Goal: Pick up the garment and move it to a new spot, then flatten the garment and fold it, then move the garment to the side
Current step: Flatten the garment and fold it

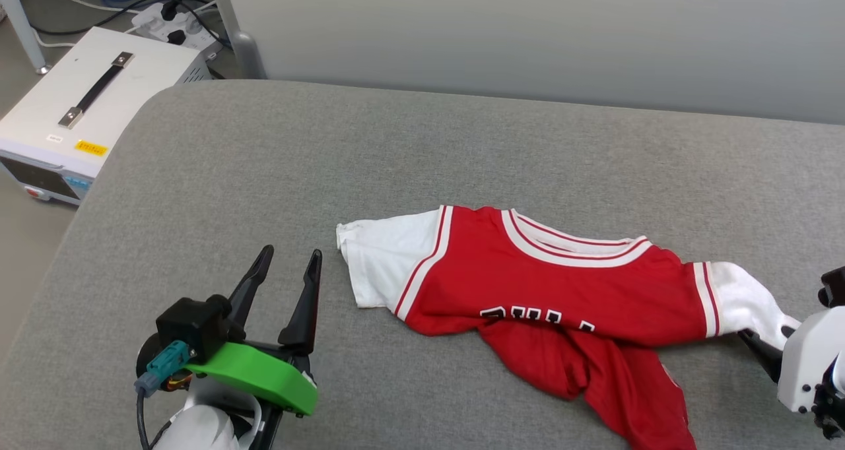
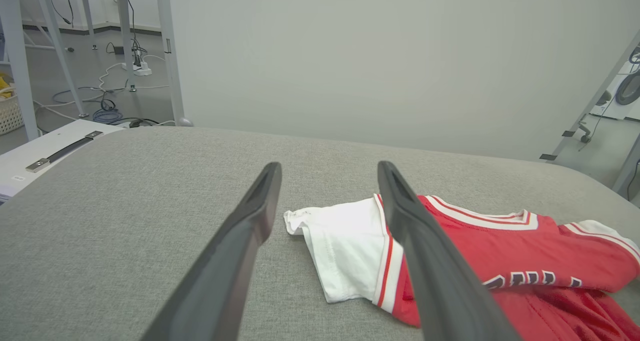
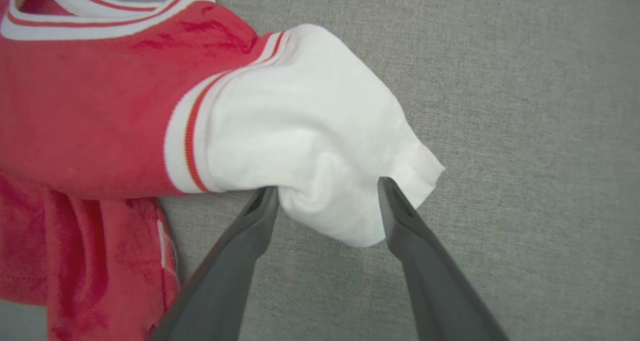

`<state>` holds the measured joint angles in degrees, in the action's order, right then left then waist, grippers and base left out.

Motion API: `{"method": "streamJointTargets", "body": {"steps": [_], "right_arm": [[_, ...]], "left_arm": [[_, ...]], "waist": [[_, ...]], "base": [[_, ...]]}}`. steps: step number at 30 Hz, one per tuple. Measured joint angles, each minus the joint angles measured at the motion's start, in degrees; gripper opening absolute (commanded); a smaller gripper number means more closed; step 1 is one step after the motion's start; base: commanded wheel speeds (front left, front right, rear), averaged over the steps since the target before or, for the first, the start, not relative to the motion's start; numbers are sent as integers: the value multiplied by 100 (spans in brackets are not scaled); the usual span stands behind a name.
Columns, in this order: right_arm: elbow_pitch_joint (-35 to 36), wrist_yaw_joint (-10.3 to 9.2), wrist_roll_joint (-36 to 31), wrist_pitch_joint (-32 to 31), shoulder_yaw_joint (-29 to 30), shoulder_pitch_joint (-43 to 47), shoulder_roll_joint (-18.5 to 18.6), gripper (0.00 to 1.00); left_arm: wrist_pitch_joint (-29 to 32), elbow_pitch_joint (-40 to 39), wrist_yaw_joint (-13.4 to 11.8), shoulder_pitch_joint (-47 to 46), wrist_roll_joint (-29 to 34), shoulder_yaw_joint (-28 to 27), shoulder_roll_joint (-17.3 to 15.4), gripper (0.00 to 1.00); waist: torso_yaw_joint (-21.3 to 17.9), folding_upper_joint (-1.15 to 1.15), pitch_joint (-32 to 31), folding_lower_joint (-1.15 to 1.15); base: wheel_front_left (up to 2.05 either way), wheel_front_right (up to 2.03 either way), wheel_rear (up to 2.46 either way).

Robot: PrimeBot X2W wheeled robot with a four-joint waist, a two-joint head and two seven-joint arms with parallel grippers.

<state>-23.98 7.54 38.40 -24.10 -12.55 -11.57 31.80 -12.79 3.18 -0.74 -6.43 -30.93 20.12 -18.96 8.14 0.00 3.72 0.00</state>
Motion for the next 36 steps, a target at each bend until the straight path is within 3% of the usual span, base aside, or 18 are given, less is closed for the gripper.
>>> {"method": "streamJointTargets", "body": {"steps": [8, 13, 19, 25, 31, 36], "right_arm": [[1046, 0, -263, 922, 892, 426, -343, 100], [1844, -1, -701, 1317, 1606, 877, -977, 100], [2697, -1, -1228, 1378, 1963, 1155, -1647, 100], [3245, -1, -1564, 1306, 2108, 1141, -1980, 100], [3474, -1, -1719, 1267, 2068, 970, -2104, 100], [3492, -2, -1812, 1288, 1971, 883, -2235, 100]], "left_arm": [[-12, 18, -8, 60, -94, -30, 1, 100], [-71, 52, -32, 145, -127, -94, 7, 100], [133, 194, -26, 129, -132, -71, -101, 100], [1380, 504, 271, -702, -193, 124, -489, 100], [3330, 1149, 616, -2037, -772, 280, -893, 100], [4613, 1759, 708, -2741, -1116, 394, -1225, 100]], "waist": [[-270, 0, -177, 0], [-460, 0, -233, 0], [-681, 0, -135, 0], [-876, 0, 177, 0], [-1146, 0, 564, 0], [-1423, 0, 836, 0]], "base": [[0, 0, 0], [0, 0, 0], [0, 0, 0], [0, 0, 0], [0, 0, 0], [0, 0, 0]]}}
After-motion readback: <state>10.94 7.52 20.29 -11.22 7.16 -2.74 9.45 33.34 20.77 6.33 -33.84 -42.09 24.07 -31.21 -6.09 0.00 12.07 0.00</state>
